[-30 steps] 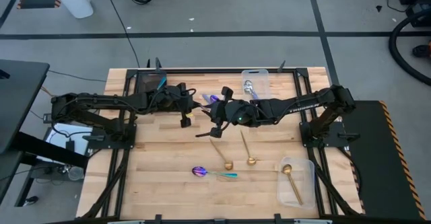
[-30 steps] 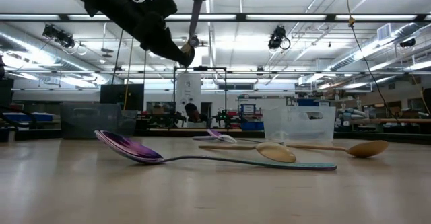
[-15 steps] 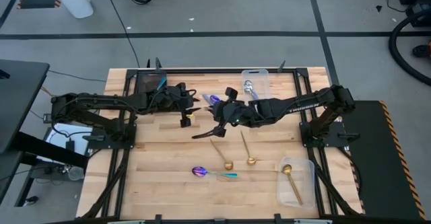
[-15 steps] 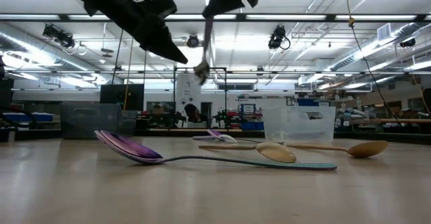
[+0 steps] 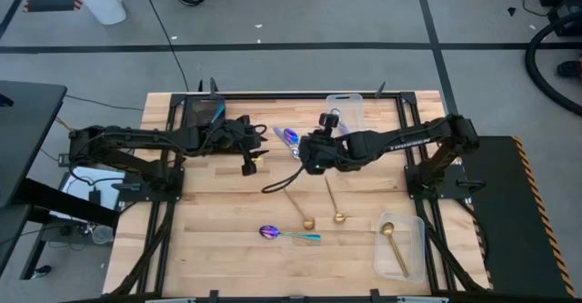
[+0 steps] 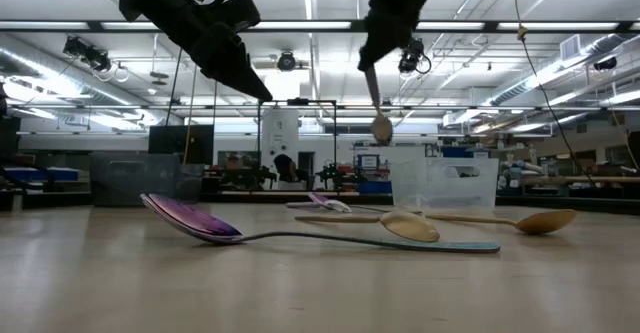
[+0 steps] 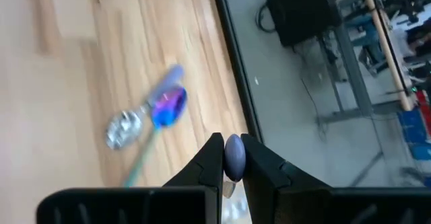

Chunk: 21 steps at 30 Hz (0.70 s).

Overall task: Sort silverware by color (type)
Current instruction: Put the purple spoon into the top transparent bin

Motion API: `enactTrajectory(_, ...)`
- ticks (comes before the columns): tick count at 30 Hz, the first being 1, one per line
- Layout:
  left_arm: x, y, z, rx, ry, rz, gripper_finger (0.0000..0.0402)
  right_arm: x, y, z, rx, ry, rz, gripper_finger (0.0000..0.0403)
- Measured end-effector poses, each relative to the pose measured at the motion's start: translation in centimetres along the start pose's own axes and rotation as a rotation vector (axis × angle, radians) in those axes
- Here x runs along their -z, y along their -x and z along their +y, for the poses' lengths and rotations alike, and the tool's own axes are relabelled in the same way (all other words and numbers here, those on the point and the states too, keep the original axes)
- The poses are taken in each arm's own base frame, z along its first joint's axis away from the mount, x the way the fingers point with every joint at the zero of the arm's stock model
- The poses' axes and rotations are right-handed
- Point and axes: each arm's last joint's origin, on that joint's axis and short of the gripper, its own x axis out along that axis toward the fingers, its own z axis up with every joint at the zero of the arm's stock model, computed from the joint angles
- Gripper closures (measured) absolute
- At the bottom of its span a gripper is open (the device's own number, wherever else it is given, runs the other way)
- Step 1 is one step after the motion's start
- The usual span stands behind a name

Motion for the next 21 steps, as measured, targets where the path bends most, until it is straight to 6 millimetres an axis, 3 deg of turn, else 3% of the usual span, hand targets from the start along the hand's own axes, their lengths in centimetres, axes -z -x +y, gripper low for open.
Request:
enactTrajectory(8,0.7,-0.3,-1.2,0.107,-0.013,-0.047,0.0230,1.7,-2.6,-2.3,0.045,0.020,0.148,0.0358)
enactTrajectory(14,2.8,-0.8,-2.3,0.135,0.000,-0.076,0.0230,4.3,-5.5,-3.1,0.072,0.041,0.261,0.0357)
enactTrajectory(21,3.4,-0.8,-3.1,0.164,0.006,-0.057,0.0230,6.9,-9.0,-4.9,0.069,0.029,0.320,0.0357)
